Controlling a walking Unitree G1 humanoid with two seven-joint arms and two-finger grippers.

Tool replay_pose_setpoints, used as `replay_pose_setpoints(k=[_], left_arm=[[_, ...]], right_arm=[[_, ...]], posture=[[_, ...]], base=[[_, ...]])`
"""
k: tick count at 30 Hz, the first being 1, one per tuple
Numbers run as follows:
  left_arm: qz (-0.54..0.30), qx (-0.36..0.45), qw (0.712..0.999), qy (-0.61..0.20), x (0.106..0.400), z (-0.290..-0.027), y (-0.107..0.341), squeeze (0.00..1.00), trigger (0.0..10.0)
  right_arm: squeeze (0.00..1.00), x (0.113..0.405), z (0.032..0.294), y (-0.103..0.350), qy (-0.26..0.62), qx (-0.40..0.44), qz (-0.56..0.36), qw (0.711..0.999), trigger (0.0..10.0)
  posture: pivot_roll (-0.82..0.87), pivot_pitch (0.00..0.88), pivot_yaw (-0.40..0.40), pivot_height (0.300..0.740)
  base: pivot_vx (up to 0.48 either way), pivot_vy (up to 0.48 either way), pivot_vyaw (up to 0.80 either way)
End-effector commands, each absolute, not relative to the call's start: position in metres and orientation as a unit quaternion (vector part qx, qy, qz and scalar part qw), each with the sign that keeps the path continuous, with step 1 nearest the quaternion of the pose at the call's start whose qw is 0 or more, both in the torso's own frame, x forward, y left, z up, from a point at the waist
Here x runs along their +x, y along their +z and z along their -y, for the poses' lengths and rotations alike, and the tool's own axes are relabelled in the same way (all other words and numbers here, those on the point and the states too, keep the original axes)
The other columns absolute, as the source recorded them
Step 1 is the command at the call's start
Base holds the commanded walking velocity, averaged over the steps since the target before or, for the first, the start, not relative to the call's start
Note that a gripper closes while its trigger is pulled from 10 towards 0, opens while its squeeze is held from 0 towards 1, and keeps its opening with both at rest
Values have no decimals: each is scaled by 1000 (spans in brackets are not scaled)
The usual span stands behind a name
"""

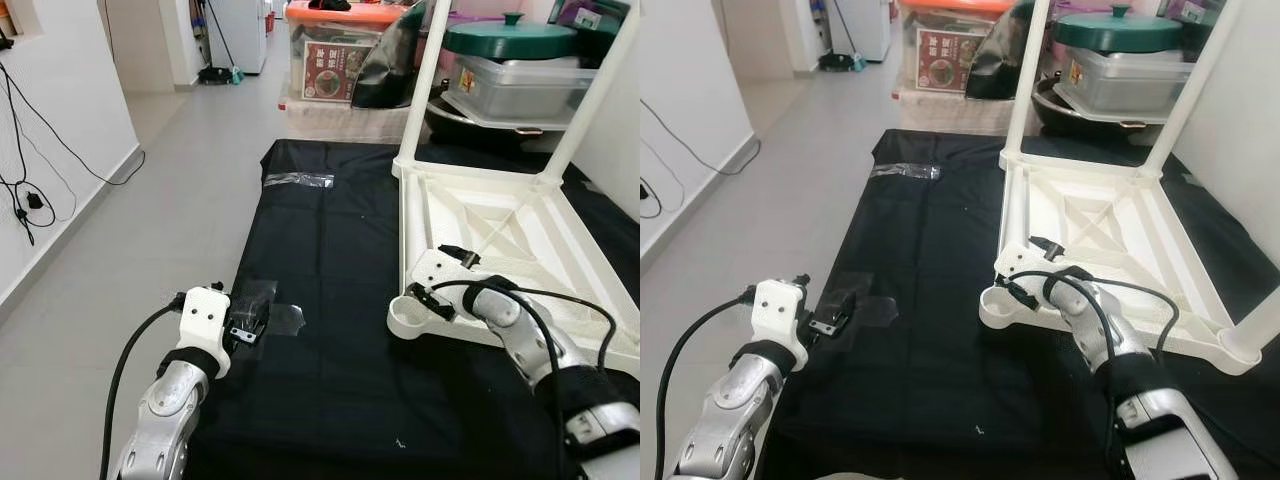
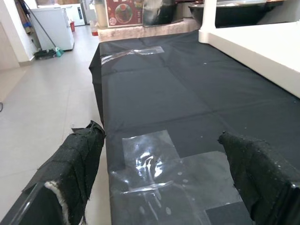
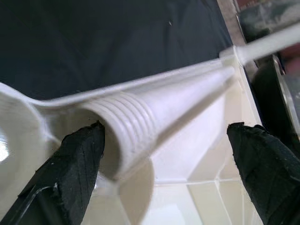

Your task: Building children table

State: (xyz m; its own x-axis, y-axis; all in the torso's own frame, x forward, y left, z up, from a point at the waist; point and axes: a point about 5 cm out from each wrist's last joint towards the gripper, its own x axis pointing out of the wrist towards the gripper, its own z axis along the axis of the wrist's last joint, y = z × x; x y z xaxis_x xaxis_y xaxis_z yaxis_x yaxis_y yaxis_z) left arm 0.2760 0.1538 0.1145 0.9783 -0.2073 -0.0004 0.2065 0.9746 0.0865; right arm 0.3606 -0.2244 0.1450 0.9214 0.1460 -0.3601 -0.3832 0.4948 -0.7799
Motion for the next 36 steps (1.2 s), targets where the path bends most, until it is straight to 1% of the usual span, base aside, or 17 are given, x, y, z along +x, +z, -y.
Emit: replay_pose_setpoints(k=[1,8,10,13,14,15,18,19,22,23,24,25,26,27,29,36], left_arm=[[-4,47,993,-106,275,-153,110,0,10000],[-5,47,993,-107,275,-153,110,0,10000],[-7,48,993,-108,275,-152,109,0,10000],[-7,48,993,-108,275,-151,108,0,10000],[-7,48,993,-108,275,-151,108,0,10000],[-8,49,993,-107,274,-151,108,0,10000],[-8,49,993,-107,274,-151,108,0,10000],[-8,49,993,-107,274,-151,108,0,10000],[-8,49,993,-105,274,-152,108,0,10000],[-8,50,993,-104,274,-152,108,0,10000],[-8,50,993,-104,274,-152,108,0,10000],[-8,51,993,-103,274,-153,108,0,10000],[-8,51,993,-103,274,-153,108,0,10000],[-8,52,993,-102,274,-153,108,0,10000],[-9,53,993,-102,274,-153,108,0,10000],[-9,56,993,-100,274,-155,108,0,10000]], right_arm=[[0,363,234,146,130,-489,-134,852,10000],[0,366,234,147,121,-494,-134,851,10000],[0,373,226,155,97,-479,-115,865,10000],[0,382,210,166,46,-427,-70,901,10000],[0,382,210,166,46,-427,-70,901,10000],[0,384,204,168,32,-405,-55,912,10000],[0,384,204,168,32,-405,-55,912,10000],[0,384,197,169,21,-387,-41,921,10000],[0,383,190,165,15,-370,-32,928,9843],[0,381,182,159,21,-358,-30,933,6000],[0,381,182,159,21,-358,-30,933,6000],[0,379,176,151,34,-350,-34,936,3373],[0,379,176,151,34,-350,-34,936,3373],[0,375,171,144,52,-342,-34,938,0],[0,372,169,139,64,-337,-34,939,0],[0,371,172,136,45,-327,-35,943,0]], posture=[[1,0,-77,740],[-3,0,-72,740],[-3,0,-76,740],[2,0,-79,740],[2,0,-79,740],[5,0,-81,740],[5,0,-81,740],[9,0,-83,740],[12,0,-85,740],[12,0,-85,740],[12,0,-85,740],[16,0,-87,740],[16,0,-87,740],[18,0,-89,740],[18,0,-89,740],[16,0,-84,740]], base=[[0,0,0],[0,0,0],[0,0,0],[0,0,0],[0,0,0],[0,0,0],[0,0,0],[0,0,0],[0,0,0],[0,0,0],[0,0,0],[0,0,0],[0,0,0],[0,0,0],[0,0,0],[0,0,0]])
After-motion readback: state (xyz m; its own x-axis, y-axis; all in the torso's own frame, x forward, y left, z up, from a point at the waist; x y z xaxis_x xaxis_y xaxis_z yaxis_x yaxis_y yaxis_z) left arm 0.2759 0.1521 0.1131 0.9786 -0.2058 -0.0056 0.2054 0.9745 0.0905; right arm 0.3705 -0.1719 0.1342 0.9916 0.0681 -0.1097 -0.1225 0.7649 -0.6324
